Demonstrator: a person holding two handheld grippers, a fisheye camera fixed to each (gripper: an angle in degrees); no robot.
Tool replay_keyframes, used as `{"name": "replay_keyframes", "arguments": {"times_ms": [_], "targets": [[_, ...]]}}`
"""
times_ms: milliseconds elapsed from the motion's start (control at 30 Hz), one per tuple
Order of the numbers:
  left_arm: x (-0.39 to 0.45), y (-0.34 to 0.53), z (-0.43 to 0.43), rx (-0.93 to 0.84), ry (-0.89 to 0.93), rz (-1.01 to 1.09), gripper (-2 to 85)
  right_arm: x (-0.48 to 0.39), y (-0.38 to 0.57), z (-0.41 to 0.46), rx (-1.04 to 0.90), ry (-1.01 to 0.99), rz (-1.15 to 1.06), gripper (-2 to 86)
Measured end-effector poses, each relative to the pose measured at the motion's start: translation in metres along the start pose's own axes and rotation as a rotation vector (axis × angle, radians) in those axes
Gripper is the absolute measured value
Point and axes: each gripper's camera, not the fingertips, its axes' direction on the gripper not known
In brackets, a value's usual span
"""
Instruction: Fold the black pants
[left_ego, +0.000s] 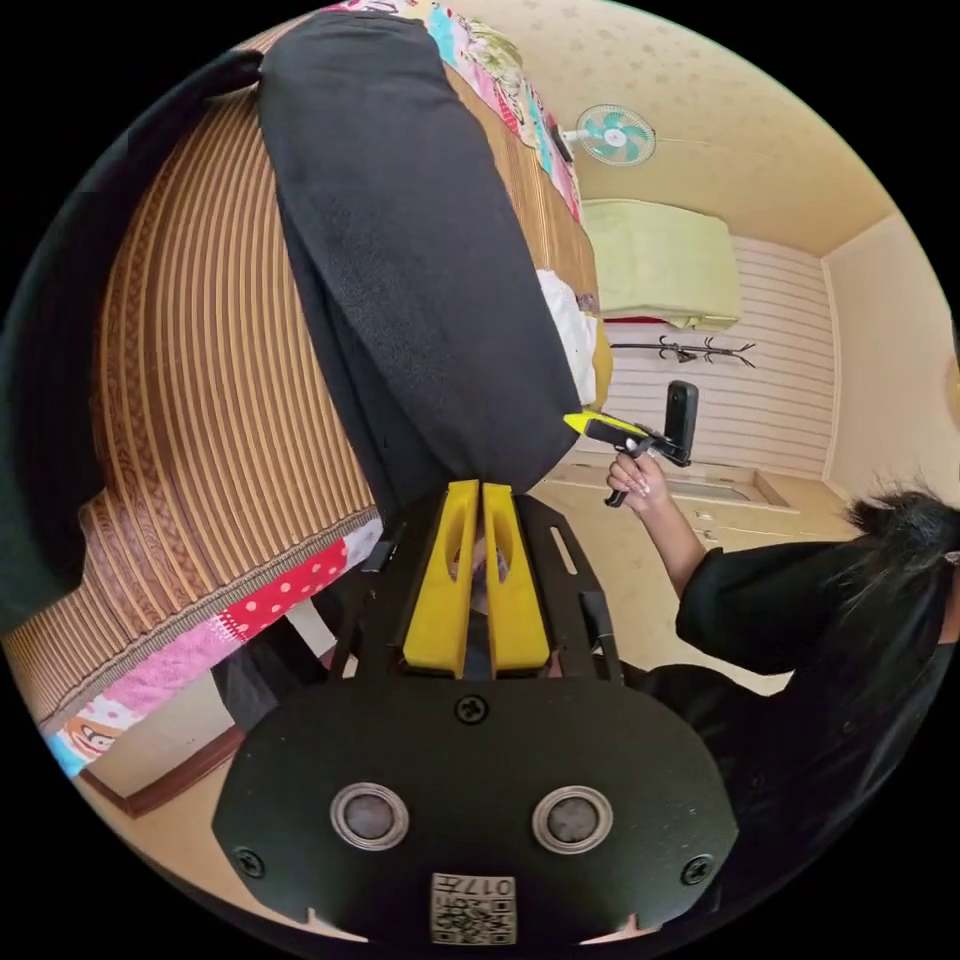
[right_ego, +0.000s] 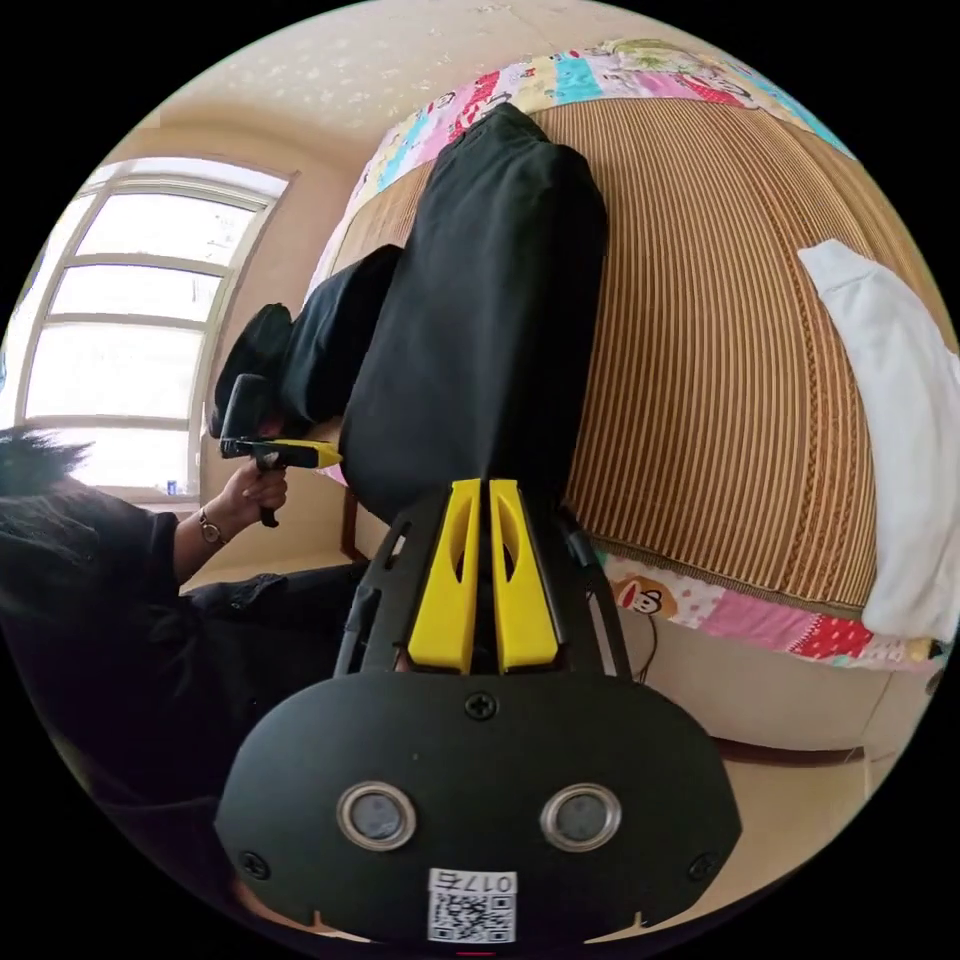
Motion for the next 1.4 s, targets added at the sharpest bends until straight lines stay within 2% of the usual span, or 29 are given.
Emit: {"name": "replay_keyframes", "arguments": {"times_ms": [67,133,200,333,567,733,767,833,900,933,967,1000,1133,1167,1267,1333,1400], "targets": [[-0.018,-0.002,0.012,-0.025,-0.038,-0.100,-0.2,0.029,-0.019,0.023,-0.136,-0.041,0.108,4.7],[-0.028,-0.002,0.014,-0.005,-0.010,-0.149,0.5,0.034,-0.040,0.011,-0.066,-0.092,0.085,6.2],[-0.030,0.001,0.005,0.072,0.042,-0.151,4.6,0.029,-0.079,-0.021,0.118,-0.150,0.007,6.8],[-0.027,0.002,-0.002,0.110,-0.019,-0.172,7.5,0.016,-0.180,-0.040,0.197,-0.121,-0.034,8.5],[-0.023,0.009,-0.001,0.200,-0.017,-0.270,7.3,-0.075,-0.400,-0.037,0.333,0.228,-0.236,11.2],[-0.032,0.002,0.010,0.267,0.043,-0.353,7.1,-0.089,-0.476,0.030,0.114,0.390,-0.332,9.1],[-0.033,-0.001,0.012,0.283,0.067,-0.366,6.9,-0.092,-0.472,0.024,0.143,0.369,-0.367,7.1],[-0.032,-0.005,0.011,0.325,0.112,-0.369,6.7,-0.094,-0.446,-0.007,0.346,0.333,-0.304,3.2],[-0.032,-0.011,0.007,0.394,0.206,-0.356,6.5,-0.083,-0.409,-0.039,0.575,0.449,-0.144,1.8],[-0.032,-0.013,0.007,0.404,0.223,-0.350,6.4,-0.078,-0.410,-0.038,0.554,0.484,-0.144,1.7],[-0.032,-0.018,0.007,0.413,0.232,-0.345,6.4,-0.065,-0.421,-0.030,0.449,0.500,-0.146,1.7],[-0.031,-0.023,0.007,0.417,0.217,-0.340,6.4,-0.055,-0.434,-0.020,0.348,0.433,-0.161,1.8],[-0.024,-0.036,0.005,0.435,0.158,-0.307,6.6,-0.078,-0.473,-0.015,0.349,0.224,-0.271,4.5],[-0.023,-0.038,0.007,0.440,0.148,-0.316,6.6,-0.092,-0.493,-0.008,0.331,0.202,-0.279,8.7],[-0.023,-0.038,0.014,0.470,0.164,-0.346,6.6,-0.129,-0.540,0.024,0.283,0.285,-0.306,13.6],[-0.022,-0.036,0.020,0.478,0.179,-0.359,6.6,-0.140,-0.560,0.056,0.215,0.361,-0.290,13.4],[-0.021,-0.036,0.028,0.466,0.179,-0.370,6.6,-0.158,-0.563,0.078,0.183,0.525,-0.335,10.9]]}}
